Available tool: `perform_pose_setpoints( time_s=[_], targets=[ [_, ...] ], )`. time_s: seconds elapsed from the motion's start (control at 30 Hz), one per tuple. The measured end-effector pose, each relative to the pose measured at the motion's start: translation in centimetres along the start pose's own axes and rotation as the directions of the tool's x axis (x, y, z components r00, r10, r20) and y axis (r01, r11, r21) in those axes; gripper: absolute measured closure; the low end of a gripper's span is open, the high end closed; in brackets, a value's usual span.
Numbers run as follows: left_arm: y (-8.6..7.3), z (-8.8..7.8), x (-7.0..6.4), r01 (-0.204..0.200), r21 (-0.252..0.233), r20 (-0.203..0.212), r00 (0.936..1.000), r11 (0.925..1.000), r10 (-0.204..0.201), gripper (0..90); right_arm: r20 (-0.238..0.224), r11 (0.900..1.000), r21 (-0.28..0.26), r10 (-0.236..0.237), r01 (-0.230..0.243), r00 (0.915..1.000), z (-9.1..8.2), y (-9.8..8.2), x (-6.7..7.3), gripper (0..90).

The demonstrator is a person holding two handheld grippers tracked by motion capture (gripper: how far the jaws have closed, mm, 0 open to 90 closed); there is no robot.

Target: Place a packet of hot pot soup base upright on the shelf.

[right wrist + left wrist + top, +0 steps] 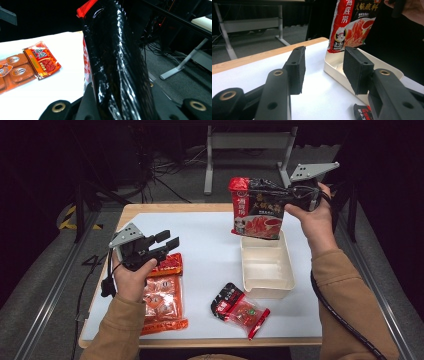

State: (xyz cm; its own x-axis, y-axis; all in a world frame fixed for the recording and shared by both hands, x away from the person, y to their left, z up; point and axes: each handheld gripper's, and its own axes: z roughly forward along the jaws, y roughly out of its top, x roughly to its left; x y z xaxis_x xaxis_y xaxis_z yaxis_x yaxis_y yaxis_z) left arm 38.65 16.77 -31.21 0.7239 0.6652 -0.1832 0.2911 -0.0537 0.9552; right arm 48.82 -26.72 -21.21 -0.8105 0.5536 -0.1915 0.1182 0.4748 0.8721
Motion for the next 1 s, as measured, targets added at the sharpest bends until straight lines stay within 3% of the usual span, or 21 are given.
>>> perform_pose_setpoints(
  time_s=[0.53,1.0],
  targets=[
    [-0.1,0.1,0.1,0.001,0.008,-0.003,1.0,1.0,0.0,53.5,0.017,1.0,-0.001,0.006,-0.006,0.9998,0.5,-2.7,-1.8,80.4],
    [-0.2,0.2,0.4,0.0,0.016,-0.018,0.9998,0.9999,0.0,48.4,0.007,1.0,0.001,0.009,-0.009,0.9999,1.4,-4.8,-2.1,80.1]
  ],
)
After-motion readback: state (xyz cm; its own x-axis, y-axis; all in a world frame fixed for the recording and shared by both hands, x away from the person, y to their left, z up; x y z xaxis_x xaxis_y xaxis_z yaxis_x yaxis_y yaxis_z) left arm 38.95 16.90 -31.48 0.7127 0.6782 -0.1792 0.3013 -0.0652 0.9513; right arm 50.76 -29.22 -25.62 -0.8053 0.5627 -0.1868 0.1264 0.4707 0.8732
